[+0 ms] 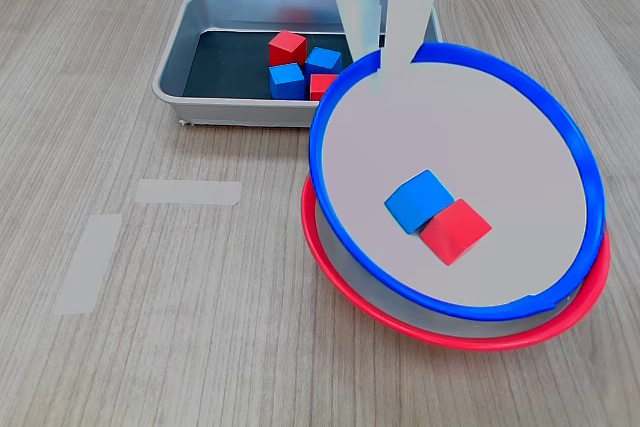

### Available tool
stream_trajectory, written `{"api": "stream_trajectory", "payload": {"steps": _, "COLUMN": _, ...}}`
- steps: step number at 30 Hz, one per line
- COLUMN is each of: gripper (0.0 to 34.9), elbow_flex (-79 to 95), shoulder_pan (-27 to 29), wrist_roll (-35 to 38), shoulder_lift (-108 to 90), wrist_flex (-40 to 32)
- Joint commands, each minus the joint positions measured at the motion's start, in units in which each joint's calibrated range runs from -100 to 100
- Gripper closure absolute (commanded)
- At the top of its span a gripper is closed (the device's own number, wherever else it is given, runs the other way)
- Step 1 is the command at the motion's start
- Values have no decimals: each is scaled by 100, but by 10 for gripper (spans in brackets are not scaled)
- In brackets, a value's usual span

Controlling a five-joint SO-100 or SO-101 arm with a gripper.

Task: Resolve any anomalies and move all blocks to matching dishes

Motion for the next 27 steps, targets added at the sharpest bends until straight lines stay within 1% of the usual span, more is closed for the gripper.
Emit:
{"api": "stream_trajectory", "payload": {"steps": 1, "gripper": 349, "elbow_flex": -24, "shoulder_pan": 117, "wrist_roll": -127, "shoulder_lift": -593, "wrist_flex": -97}}
{"api": "stream_trajectory", "payload": {"steps": 7, "gripper": 349, "elbow_flex": 131, "shoulder_pan": 286, "wrist_roll": -215, "shoulder_lift": -866, "wrist_flex": -386}}
{"api": "stream_trajectory", "payload": {"steps": 12, "gripper": 349, "elbow_flex": 158, "shoulder_pan": 503, "wrist_roll": -274, "shoulder_lift": -1122, "wrist_flex": -427}}
{"api": "stream_trajectory", "payload": {"steps": 14, "gripper": 349, "elbow_flex": 286, "shoulder_pan": 550, "wrist_roll": -249, "shoulder_lift": -1241, "wrist_flex": -419}}
{"api": "stream_trajectory", "payload": {"steps": 16, "gripper": 347, "elbow_flex": 541, "shoulder_pan": 531, "wrist_roll": -29, "shoulder_lift": -1310, "wrist_flex": -336}}
{"api": "stream_trajectory", "payload": {"steps": 17, "gripper": 337, "elbow_flex": 604, "shoulder_pan": 512, "wrist_roll": 107, "shoulder_lift": -1292, "wrist_flex": -212}}
{"api": "stream_trajectory", "payload": {"steps": 20, "gripper": 262, "elbow_flex": 659, "shoulder_pan": 484, "wrist_roll": 210, "shoulder_lift": -1105, "wrist_flex": 68}}
{"api": "stream_trajectory", "payload": {"steps": 23, "gripper": 257, "elbow_flex": 641, "shoulder_pan": 390, "wrist_roll": 15, "shoulder_lift": -909, "wrist_flex": -64}}
{"api": "stream_trajectory", "payload": {"steps": 24, "gripper": 245, "elbow_flex": 613, "shoulder_pan": 343, "wrist_roll": -83, "shoulder_lift": -806, "wrist_flex": -105}}
{"api": "stream_trajectory", "payload": {"steps": 27, "gripper": 235, "elbow_flex": 504, "shoulder_pan": 201, "wrist_roll": -244, "shoulder_lift": -542, "wrist_flex": -72}}
